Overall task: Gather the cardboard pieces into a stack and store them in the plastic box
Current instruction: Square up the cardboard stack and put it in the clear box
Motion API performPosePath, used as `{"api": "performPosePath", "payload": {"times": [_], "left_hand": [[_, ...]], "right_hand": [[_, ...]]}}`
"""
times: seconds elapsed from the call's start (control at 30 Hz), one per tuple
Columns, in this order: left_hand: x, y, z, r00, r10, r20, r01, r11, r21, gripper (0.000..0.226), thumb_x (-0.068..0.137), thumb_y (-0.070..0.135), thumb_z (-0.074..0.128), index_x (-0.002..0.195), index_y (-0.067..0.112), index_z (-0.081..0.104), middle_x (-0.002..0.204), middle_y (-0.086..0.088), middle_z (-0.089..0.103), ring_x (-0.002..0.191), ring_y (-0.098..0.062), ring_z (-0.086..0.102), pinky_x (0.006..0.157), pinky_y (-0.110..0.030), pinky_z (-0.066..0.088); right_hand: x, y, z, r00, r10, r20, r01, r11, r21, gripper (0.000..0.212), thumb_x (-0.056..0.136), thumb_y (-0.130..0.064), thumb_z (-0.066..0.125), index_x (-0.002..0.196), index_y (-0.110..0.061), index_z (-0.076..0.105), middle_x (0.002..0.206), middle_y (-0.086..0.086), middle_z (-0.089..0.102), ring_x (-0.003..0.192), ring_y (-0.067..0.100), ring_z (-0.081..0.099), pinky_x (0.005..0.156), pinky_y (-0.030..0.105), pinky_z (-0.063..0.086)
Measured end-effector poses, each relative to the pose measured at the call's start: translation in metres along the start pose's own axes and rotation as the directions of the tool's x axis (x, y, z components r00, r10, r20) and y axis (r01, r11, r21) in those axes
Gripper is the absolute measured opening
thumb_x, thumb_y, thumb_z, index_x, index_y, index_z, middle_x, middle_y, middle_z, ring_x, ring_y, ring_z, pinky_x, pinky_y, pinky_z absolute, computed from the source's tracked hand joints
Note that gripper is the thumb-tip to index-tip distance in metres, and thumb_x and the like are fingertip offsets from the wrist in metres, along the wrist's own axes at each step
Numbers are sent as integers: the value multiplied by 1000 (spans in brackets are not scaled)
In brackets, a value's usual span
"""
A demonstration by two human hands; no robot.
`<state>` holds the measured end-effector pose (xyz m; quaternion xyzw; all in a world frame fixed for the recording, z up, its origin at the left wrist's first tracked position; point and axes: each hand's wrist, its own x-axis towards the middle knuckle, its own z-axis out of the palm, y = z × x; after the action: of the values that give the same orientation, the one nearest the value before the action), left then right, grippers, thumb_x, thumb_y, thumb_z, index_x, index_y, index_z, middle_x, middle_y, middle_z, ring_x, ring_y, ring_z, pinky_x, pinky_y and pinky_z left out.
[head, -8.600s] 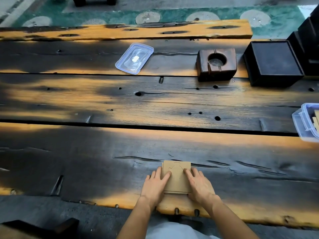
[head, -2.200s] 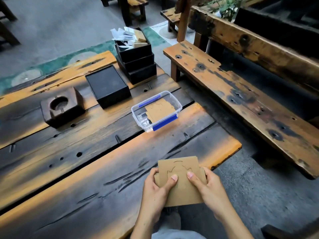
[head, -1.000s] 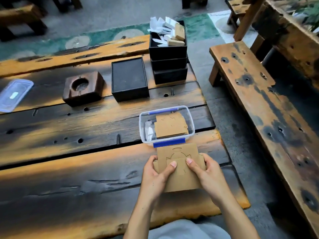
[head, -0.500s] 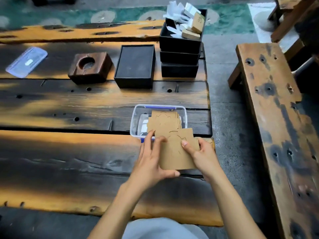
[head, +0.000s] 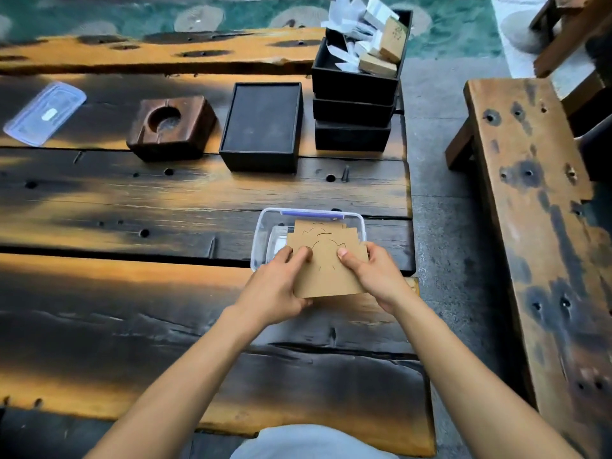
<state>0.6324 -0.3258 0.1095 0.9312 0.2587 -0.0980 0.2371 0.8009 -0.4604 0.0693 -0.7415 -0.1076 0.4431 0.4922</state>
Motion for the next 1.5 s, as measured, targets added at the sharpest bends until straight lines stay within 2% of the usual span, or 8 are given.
{"api": "performPosePath", "payload": {"times": [0.17, 0.33, 0.57, 0.87, 1.03, 1.3, 1.43, 1.5], "left_hand": [[32, -26, -6, 1000, 18, 17, -18, 1000, -20, 73, 71, 42, 85, 127, 30, 40, 126, 4, 54, 102, -31, 63, 73, -35, 45], [63, -45, -5, 996, 13, 88, -16, 999, 28, 76, 69, 34, 85, 128, 31, 37, 127, 2, 50, 103, -30, 61, 77, -37, 52], [103, -62, 12, 980, -4, 197, -15, 995, 95, 70, 71, 29, 82, 122, 30, 33, 122, 0, 45, 105, -31, 60, 69, -38, 49], [134, -76, 47, 957, -58, 284, 18, 990, 140, 83, 77, 24, 82, 140, 27, 28, 145, -7, 38, 109, -37, 63, 83, -44, 56], [138, -76, 62, 965, -85, 250, 51, 989, 138, 87, 78, 18, 81, 143, 29, 24, 147, -11, 31, 99, -40, 65, 72, -41, 54], [140, -74, 69, 968, -103, 228, 74, 988, 134, 91, 73, 25, 86, 135, 31, 21, 149, -14, 30, 87, -40, 66, 68, -42, 51], [131, -73, 62, 968, -166, 189, 193, 971, -137, 89, 68, 57, 88, 131, 34, 29, 157, -7, 24, 119, -36, 59, 93, -46, 54], [126, -72, 59, 945, -281, 166, 326, 827, -457, 83, 73, 61, 83, 130, 35, 28, 147, -2, 38, 127, -27, 52, 103, -44, 49]], "right_hand": [[13, -23, -9, 960, -199, 198, 268, 859, -437, 123, 50, -57, 91, 152, -38, 25, 141, -4, 38, 127, 13, 41, 104, 31, 37], [40, -27, -8, 940, -163, 299, 332, 631, -701, 90, 54, -34, 96, 126, -37, 42, 121, -7, 37, 108, 18, 42, 86, 29, 36], [65, -23, 13, 966, -98, 240, 259, 368, -893, 81, 57, -48, 85, 119, -33, 34, 114, 4, 56, 82, 27, 51, 69, 33, 44], [95, -9, 32, 981, -16, 196, 196, 166, -967, 83, 65, -50, 81, 124, -23, 30, 121, 15, 56, 96, 36, 66, 69, 39, 45], [103, -2, 41, 984, -2, 181, 181, 38, -983, 80, 74, -40, 81, 129, -19, 27, 132, 23, 52, 94, 28, 67, 62, 33, 41], [101, -4, 52, 987, 89, 133, 125, 94, -988, 78, 88, -27, 76, 143, -10, 24, 158, 43, 12, 135, 42, 47, 100, 39, 49], [88, -15, 39, 997, -47, 56, 69, 353, -933, 78, 80, -50, 77, 140, -15, 40, 153, 19, 33, 134, 36, 40, 102, 46, 45], [83, -13, 22, 976, -203, -83, 41, 540, -840, 78, 84, -51, 71, 147, -17, 40, 157, 15, 35, 140, 35, 35, 112, 47, 38]]}}
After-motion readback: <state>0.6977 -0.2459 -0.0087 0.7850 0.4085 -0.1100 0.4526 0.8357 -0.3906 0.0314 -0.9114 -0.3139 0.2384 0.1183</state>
